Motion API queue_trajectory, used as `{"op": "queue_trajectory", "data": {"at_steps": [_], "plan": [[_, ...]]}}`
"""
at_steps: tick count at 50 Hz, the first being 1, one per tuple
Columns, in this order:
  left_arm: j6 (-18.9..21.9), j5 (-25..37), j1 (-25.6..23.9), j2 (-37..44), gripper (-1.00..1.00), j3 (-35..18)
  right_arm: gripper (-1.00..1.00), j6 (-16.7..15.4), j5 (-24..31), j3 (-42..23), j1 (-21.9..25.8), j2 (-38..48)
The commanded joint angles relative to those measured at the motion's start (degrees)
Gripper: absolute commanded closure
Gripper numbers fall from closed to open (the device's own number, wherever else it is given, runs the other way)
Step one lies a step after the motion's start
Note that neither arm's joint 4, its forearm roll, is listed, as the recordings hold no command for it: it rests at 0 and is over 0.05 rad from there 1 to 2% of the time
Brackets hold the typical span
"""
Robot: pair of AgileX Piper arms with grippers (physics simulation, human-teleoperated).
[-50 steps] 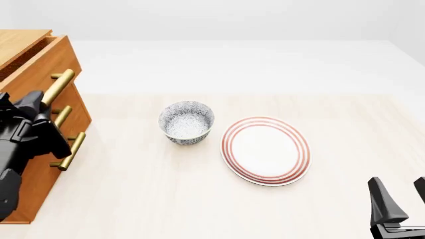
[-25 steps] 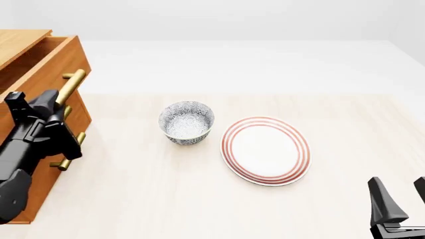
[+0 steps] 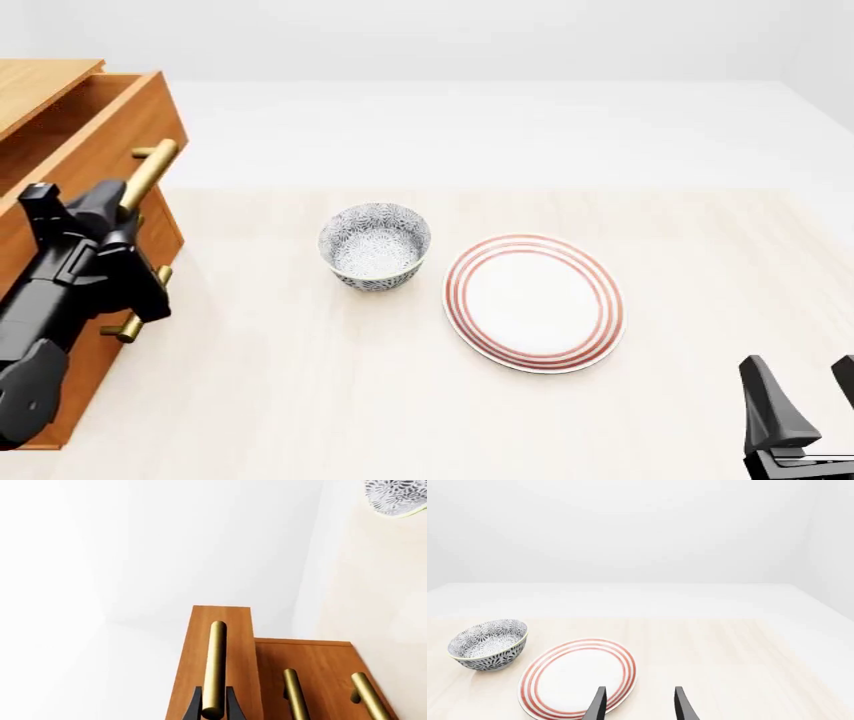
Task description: Open the top drawer of the cabinet.
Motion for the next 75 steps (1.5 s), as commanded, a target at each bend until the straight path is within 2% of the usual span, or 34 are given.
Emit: {"op": "queue_trajectory", "data": {"at_steps": [1, 36, 37, 58, 66, 75], "plan": [[0.68, 0.76, -2.53, -3.81, 1.0, -0.25, -1.0, 0.0, 0.0, 0.0, 0.01, 0.0], [1.02, 1.87, -5.36, -6.73, 1.0, 1.75, -1.0, 0.0, 0.05, -0.07, -0.1, 0.02], [0.99, 2.04, -5.51, -6.75, -1.0, 1.75, -1.0, -0.02, 0.04, -0.07, -0.1, 0.03], [1.22, 4.03, -8.75, -10.11, -1.0, 2.86, -1.0, 0.01, -0.09, -0.01, -0.11, 0.09], [0.01, 8.02, -10.91, -12.84, -1.0, 1.81, -1.0, 0.0, -0.01, 0.0, -0.11, 0.01], [-0.14, 8.48, -12.24, -13.5, -1.0, 2.55, -1.0, 0.0, 0.04, -0.01, -0.11, -0.03]]}}
